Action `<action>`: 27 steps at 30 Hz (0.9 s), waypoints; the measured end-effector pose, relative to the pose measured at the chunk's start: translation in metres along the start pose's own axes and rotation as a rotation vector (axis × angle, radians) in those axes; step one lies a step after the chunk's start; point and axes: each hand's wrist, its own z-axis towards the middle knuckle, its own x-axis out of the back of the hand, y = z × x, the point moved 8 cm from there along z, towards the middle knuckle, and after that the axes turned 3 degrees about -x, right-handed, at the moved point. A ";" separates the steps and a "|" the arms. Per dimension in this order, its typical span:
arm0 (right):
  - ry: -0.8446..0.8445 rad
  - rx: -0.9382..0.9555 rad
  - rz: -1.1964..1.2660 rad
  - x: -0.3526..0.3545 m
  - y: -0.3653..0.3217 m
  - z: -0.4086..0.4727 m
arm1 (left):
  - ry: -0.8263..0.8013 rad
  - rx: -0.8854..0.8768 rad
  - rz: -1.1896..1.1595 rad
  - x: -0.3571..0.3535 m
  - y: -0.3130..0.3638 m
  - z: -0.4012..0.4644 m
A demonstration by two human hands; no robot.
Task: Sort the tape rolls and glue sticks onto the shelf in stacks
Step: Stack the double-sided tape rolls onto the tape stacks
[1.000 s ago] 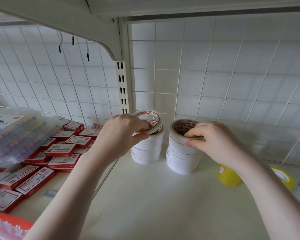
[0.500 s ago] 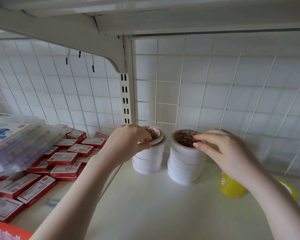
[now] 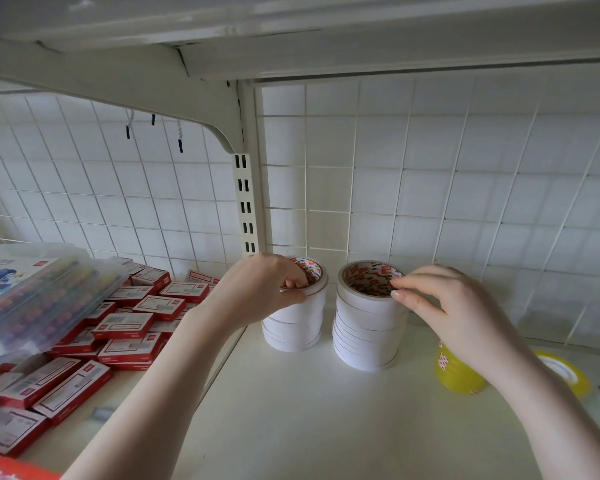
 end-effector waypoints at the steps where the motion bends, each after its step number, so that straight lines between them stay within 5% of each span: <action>1: 0.003 0.003 0.004 0.000 0.000 0.000 | 0.000 0.002 -0.004 0.000 0.000 0.000; 27: 0.036 0.052 0.039 -0.003 0.005 -0.001 | -0.011 0.021 -0.072 -0.005 0.001 0.005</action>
